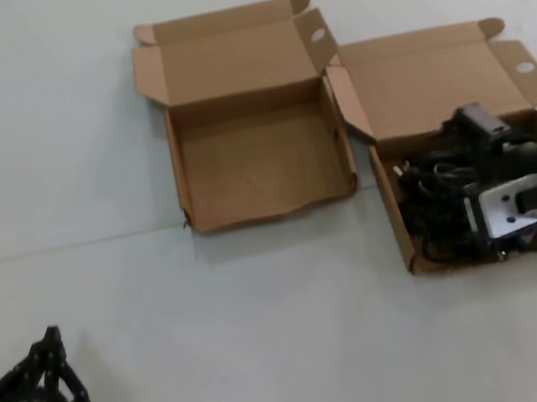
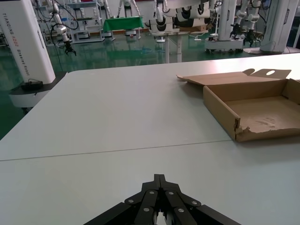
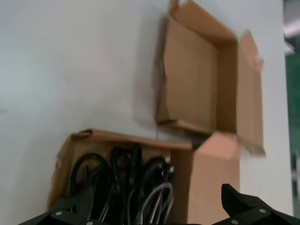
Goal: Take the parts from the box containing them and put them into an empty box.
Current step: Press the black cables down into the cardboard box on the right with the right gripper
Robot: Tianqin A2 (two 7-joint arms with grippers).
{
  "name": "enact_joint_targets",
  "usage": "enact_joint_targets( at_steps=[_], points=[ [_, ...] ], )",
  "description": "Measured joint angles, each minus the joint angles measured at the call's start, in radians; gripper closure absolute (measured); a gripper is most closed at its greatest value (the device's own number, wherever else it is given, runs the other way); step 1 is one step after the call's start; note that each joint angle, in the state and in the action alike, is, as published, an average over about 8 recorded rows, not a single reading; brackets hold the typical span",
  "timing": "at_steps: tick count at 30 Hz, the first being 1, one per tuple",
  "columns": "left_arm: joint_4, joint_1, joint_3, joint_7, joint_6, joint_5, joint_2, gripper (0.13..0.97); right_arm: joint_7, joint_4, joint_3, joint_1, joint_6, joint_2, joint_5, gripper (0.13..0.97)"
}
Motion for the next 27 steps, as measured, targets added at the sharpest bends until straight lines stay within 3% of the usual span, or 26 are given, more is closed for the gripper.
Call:
enact_joint_targets(
  at_steps=[5,10,18,27],
  points=[
    [0.000,0.000,0.000,0.000,0.000,0.000,0.000,0.941,0.000,0.036,0.183,-0.006,-0.093,-0.169,-0.212,0.129],
    [0.000,0.000,0.000,0.000,0.000,0.000,0.000,0.941,0.000,0.044,0.268,0.002,-0.130,-0.257,-0.325,0.130],
    [0.000,0.000,0.000,0.000,0.000,0.000,0.000,0.941,0.000,0.026,0.293,0.005,-0.134,-0.274,-0.339,0.155],
    [0.000,0.000,0.000,0.000,0.000,0.000,0.000,0.941,0.000,-0.019,0.254,0.007,-0.115,-0.207,-0.265,0.238]
  ],
)
